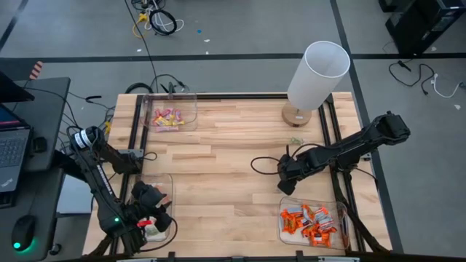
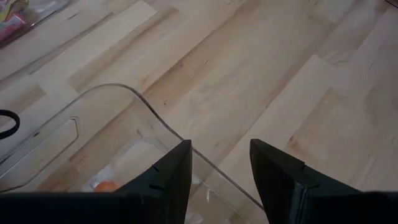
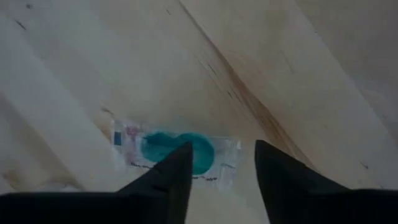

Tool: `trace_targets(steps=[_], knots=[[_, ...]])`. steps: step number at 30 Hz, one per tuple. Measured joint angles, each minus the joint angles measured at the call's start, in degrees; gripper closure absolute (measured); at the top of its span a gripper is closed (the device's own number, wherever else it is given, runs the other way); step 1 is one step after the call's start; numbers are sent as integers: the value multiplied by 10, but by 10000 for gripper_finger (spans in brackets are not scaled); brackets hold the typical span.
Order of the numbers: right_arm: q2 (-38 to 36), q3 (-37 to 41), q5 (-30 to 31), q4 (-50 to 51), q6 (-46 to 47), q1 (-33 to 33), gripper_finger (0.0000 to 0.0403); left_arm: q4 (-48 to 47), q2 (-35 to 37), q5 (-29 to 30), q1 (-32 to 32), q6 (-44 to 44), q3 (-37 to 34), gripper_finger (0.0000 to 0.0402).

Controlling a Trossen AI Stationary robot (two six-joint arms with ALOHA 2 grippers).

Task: Sort candy
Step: Put the blue gummy into the bottom left transparent bin

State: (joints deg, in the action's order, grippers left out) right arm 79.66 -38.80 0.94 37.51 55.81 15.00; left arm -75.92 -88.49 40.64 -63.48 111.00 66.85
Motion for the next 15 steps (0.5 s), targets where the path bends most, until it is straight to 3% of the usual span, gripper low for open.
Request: trace_targets(steps=[7, 15], knots=[[9, 6, 4, -4, 17, 1, 205, 0, 0, 0, 0, 0, 0, 236], [9, 6, 8, -10, 17, 3, 233, 2, 0, 0, 0, 0, 0, 236]])
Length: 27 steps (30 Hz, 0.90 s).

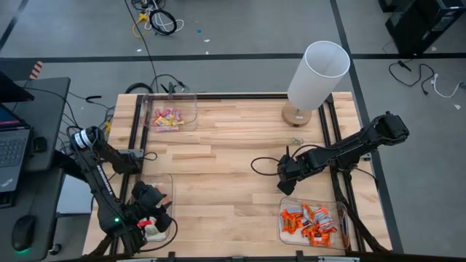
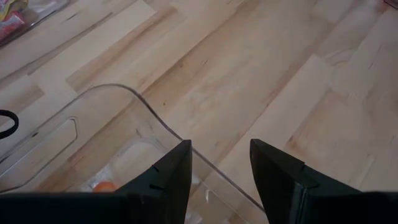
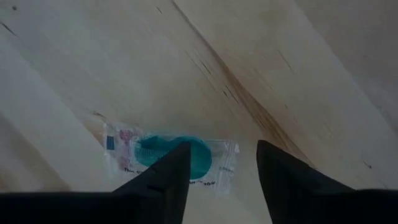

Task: Sort candy
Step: Put the blue gummy into the bottom left transparent bin

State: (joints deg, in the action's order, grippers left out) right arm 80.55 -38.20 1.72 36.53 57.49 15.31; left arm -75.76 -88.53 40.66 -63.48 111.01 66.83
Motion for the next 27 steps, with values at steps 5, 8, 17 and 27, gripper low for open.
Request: trace_targets(steps=[5, 8, 17, 27], knots=[[0, 0, 2, -2, 4, 0, 272, 0, 0, 2, 0, 0, 0, 236], [0, 0, 2, -2, 6, 0, 298, 0, 0, 2, 0, 0, 0, 236], [0, 0, 7, -3, 10, 0, 392, 0, 0, 3, 0, 0, 0, 236], [0, -23, 85, -4, -13, 5, 403, 1, 0, 3, 0, 0, 0, 236]])
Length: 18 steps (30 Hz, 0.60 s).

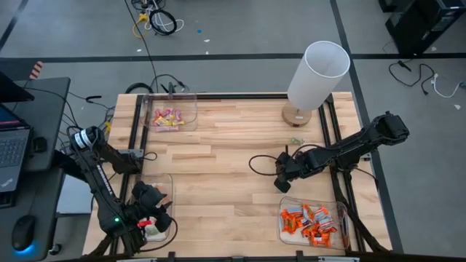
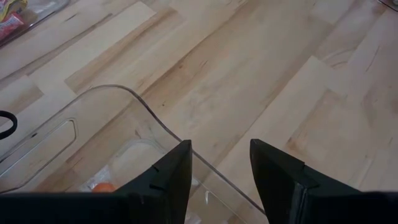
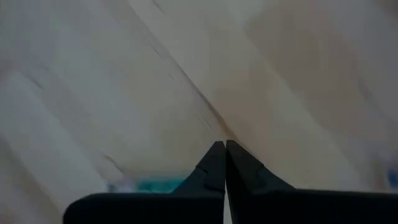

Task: Sort candy
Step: Put the blue gummy into the bottom left transparent bin

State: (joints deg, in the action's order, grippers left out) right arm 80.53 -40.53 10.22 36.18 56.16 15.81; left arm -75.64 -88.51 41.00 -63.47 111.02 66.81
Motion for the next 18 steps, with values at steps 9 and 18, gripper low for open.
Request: trace_targets(steps=[9, 18], knots=[[-1, -55, -6, 81, -84, 8, 386, 16, 0, 0, 0, 0, 0, 236], [-1, 16, -70, 7, -28, 27, 277, 23, 0, 27, 0, -33, 0, 236]])
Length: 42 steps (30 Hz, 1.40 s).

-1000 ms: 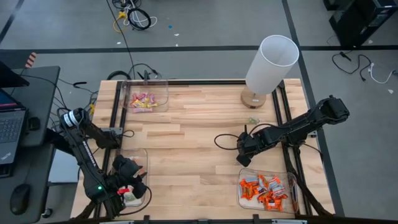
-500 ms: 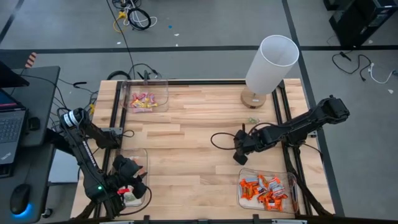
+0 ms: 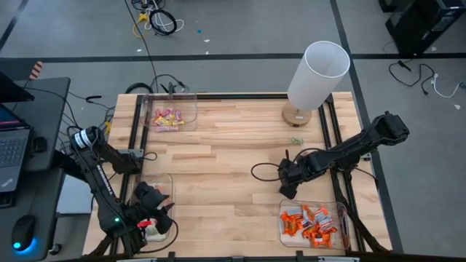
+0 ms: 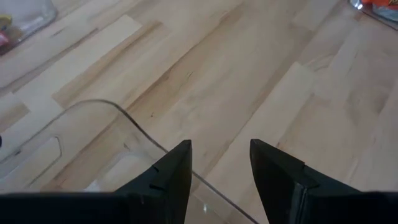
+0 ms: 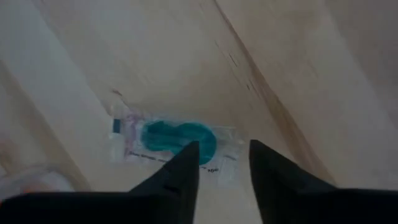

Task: Sort candy
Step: Put the blue gummy into the bottom left transparent bin

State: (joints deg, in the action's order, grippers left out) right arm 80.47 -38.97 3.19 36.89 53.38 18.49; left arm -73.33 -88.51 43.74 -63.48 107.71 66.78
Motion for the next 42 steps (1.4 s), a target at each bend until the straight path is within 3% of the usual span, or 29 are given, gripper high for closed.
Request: trace_targets(steps=[6, 11, 16, 23, 26, 29, 35, 42], knots=[[0, 34, 0, -53, 32, 2, 212, 3, 0, 16, 0, -8, 0, 236], [-2, 48, 3, -69, 35, -4, 204, 3, 0, 17, 0, -8, 0, 236], [-2, 49, 4, -67, 33, -18, 259, 2, 0, 18, 0, -8, 0, 236], [-1, 51, 12, -64, 30, -31, 386, 3, 0, 19, 0, -8, 0, 236], [-2, 44, 17, -58, 25, -36, 392, 3, 0, 36, 0, -8, 0, 236], [-9, 17, 71, -48, 5, -39, 398, 8, 0, 75, 0, -11, 0, 236], [-24, -82, 191, -87, -132, -22, 402, 89, 0, 176, 0, -93, 0, 236], [15, -137, 313, -377, -436, 29, 403, 189, 0, 273, 23, -199, 0, 236]])
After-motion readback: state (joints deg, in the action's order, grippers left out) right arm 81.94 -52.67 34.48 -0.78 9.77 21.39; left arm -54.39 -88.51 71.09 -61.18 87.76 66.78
